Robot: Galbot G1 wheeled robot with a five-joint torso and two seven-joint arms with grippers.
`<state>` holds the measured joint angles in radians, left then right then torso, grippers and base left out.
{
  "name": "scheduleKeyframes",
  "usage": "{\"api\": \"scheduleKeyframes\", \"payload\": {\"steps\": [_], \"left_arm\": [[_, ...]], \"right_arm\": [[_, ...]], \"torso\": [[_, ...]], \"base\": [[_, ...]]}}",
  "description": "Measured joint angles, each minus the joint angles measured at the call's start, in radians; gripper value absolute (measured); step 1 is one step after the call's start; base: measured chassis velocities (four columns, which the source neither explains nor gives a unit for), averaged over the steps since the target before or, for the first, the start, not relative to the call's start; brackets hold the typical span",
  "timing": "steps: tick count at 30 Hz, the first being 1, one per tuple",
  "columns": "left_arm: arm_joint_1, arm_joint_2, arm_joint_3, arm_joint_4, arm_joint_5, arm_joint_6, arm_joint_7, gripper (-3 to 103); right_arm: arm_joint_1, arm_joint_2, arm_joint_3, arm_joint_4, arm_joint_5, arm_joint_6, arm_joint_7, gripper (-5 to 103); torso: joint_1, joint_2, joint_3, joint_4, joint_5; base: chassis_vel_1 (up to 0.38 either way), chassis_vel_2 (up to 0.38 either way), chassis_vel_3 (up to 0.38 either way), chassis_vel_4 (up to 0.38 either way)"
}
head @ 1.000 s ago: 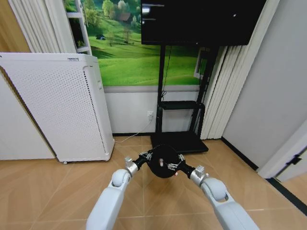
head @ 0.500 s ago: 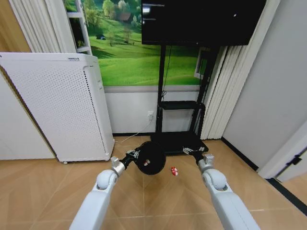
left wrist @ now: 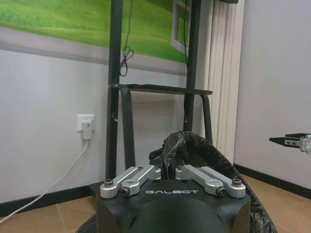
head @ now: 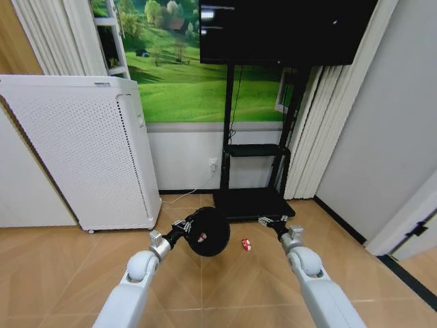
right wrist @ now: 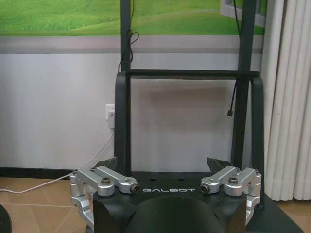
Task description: Pick up the trash bin and place the garbage on the floor into it.
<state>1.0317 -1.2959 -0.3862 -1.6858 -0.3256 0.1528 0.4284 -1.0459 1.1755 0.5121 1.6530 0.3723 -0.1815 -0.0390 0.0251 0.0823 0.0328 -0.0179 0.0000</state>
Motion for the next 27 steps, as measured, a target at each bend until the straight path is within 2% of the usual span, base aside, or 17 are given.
{"api": "scheduleKeyframes", "payload": {"steps": [7, 16, 20, 27], "left_arm": [[0.005, 0.001, 0.001, -0.008, 0.000, 0.000, 0.004, 7], [0.007, 0.008, -0.004, -0.016, -0.005, -0.001, 0.006, 7], [0.010, 0.010, -0.007, -0.021, -0.005, -0.001, 0.007, 7], [0.018, 0.012, -0.011, -0.032, -0.008, -0.001, 0.009, 7]], "right_arm": [[-0.006, -0.003, 0.005, 0.006, 0.001, 0.003, -0.008, 100], [-0.005, 0.000, -0.001, 0.010, 0.002, 0.001, -0.015, 100], [0.000, 0.000, -0.003, 0.010, 0.002, 0.000, -0.019, 100], [-0.014, 0.008, -0.003, 0.016, -0.012, 0.038, -0.027, 100]], "torso": [[0.000, 0.000, 0.000, -0.0003, 0.0004], [0.000, 0.000, 0.000, 0.0006, 0.0003], [0.000, 0.000, 0.000, 0.0000, 0.0001], [0.000, 0.000, 0.000, -0.0003, 0.0002]], "base": [[-0.192, -0.203, 0.188, 0.185], [-0.156, -0.158, 0.154, 0.155], [-0.159, -0.142, 0.154, 0.140], [-0.128, -0.132, 0.131, 0.129]]}}
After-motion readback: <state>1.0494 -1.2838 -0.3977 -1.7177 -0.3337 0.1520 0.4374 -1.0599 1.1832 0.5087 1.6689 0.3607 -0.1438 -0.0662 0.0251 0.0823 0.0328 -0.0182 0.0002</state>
